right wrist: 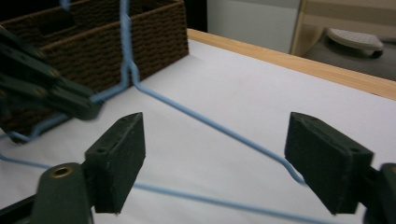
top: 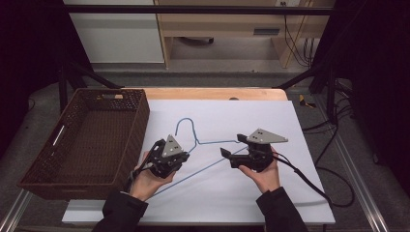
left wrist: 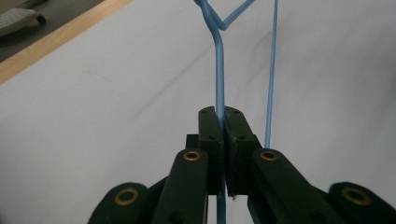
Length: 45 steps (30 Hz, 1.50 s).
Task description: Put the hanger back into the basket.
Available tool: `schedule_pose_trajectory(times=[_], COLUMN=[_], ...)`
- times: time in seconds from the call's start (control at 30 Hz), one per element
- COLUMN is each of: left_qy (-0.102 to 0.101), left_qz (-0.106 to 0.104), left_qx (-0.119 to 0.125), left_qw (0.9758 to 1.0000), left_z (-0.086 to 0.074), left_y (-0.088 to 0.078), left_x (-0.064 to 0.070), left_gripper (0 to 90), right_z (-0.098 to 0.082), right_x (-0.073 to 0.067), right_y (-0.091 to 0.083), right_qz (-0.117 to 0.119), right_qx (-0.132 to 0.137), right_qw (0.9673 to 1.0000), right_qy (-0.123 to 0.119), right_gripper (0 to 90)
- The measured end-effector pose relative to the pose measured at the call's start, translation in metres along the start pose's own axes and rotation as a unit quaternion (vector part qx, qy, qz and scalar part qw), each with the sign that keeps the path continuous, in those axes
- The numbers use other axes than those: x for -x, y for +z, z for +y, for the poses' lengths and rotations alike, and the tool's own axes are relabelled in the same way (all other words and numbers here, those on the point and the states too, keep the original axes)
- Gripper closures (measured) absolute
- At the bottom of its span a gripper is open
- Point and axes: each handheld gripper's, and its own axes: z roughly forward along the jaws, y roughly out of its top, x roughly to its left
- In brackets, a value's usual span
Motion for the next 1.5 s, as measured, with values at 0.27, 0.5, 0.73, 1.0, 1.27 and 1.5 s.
schedule_pose_trajectory(times=[0.27, 0.5, 0.73, 1.0, 1.27, 1.5], left_qy=[-0.008, -0.018, -0.014, -0.012, -0.011, -0.014], left_qz=[0.012, 0.021, 0.028, 0.036, 0.04, 0.039], left_qx=[0.01, 0.019, 0.023, 0.036, 0.045, 0.054], left_qw=[0.9998, 0.9994, 0.9992, 0.9986, 0.9981, 0.9977], left_z=[0.001, 0.003, 0.009, 0.019, 0.029, 0.036], left_y=[-0.013, -0.022, -0.03, -0.045, -0.061, -0.079], left_x=[-0.006, -0.01, -0.013, -0.018, -0.024, -0.035], left_gripper=[87.0, 87.1, 87.1, 87.1, 87.1, 87.1], right_z=[-0.018, -0.026, -0.036, -0.044, -0.048, -0.049], right_x=[0.017, 0.023, 0.033, 0.038, 0.04, 0.042], right_y=[-0.022, -0.04, -0.051, -0.057, -0.062, -0.063], right_qz=[-0.01, -0.017, -0.029, -0.036, -0.046, -0.052], right_qx=[-0.001, -0.001, 0.0, 0.001, -0.001, -0.001], right_qw=[0.9999, 0.9998, 0.9994, 0.9989, 0.9985, 0.9982], right_qy=[0.007, 0.006, 0.018, 0.031, 0.029, 0.03], right_gripper=[6.8, 4.2, 3.4, 3.3, 3.0, 2.7])
